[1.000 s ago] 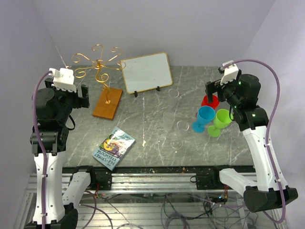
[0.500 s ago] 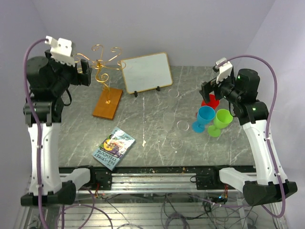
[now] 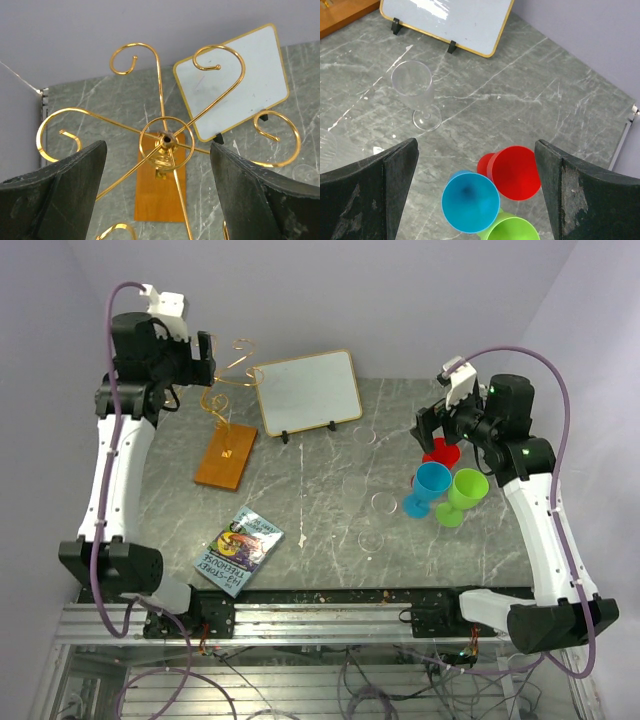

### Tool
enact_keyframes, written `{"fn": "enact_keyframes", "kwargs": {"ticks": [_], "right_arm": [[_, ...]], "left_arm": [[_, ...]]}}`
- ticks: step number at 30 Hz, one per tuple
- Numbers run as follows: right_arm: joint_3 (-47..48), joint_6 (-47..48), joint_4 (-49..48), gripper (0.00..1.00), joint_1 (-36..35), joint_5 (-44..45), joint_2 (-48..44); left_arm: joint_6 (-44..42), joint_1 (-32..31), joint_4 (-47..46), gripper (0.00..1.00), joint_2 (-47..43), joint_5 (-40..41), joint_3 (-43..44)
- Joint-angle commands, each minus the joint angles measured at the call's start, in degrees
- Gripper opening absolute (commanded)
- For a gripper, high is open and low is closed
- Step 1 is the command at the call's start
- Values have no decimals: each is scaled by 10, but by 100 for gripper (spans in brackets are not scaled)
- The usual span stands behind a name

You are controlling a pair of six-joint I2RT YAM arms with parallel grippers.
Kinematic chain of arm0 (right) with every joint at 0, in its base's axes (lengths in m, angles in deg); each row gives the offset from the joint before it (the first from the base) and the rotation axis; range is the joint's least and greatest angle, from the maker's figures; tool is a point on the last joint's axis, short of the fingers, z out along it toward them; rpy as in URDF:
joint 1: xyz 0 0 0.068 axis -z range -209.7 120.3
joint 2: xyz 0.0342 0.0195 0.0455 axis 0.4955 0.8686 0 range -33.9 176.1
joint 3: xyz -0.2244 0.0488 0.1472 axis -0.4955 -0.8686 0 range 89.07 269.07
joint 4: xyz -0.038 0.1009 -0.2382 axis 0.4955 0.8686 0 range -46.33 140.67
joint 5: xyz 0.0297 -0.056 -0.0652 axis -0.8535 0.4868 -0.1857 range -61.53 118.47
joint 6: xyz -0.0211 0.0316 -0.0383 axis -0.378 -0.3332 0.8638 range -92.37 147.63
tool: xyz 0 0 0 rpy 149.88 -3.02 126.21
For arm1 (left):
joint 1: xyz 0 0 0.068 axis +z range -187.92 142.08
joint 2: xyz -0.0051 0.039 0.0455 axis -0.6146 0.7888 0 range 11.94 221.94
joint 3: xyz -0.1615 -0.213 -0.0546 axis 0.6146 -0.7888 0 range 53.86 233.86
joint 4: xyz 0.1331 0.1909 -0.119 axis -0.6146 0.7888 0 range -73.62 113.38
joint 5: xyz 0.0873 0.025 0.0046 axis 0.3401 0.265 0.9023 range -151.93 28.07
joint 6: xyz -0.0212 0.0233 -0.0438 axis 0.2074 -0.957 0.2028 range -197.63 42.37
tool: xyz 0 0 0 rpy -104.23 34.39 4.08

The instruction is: Place the wine glass upside down on the wine glass rack

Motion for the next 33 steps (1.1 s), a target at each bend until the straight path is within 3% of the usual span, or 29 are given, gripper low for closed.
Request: {"fn": "enact_keyframes", "kwargs": {"ticks": [1, 7, 8, 12, 22, 30, 33], "right_arm": [[16, 5, 8, 100, 1, -11, 1], [12, 10, 9, 100, 1, -4, 11], [13, 10, 9, 100, 1, -4, 14], [15, 8, 10, 100, 1, -7, 25], [7, 9, 7, 100, 2, -8, 33], [4, 10, 8, 100, 2, -17, 35], [1, 12, 8, 100, 3, -19, 32]], "left_arm": [[3, -26, -25, 95, 37, 49, 31], [-11, -51, -12, 95, 79, 94, 46], [-13, -53, -14, 100, 82, 100, 45], [-13, -56, -12, 78, 92, 107, 43], [-9, -60, -16, 61, 79, 106, 17], [-13, -62, -16, 41, 66, 106, 9], [-15, -62, -17, 29, 62, 107, 9]]}}
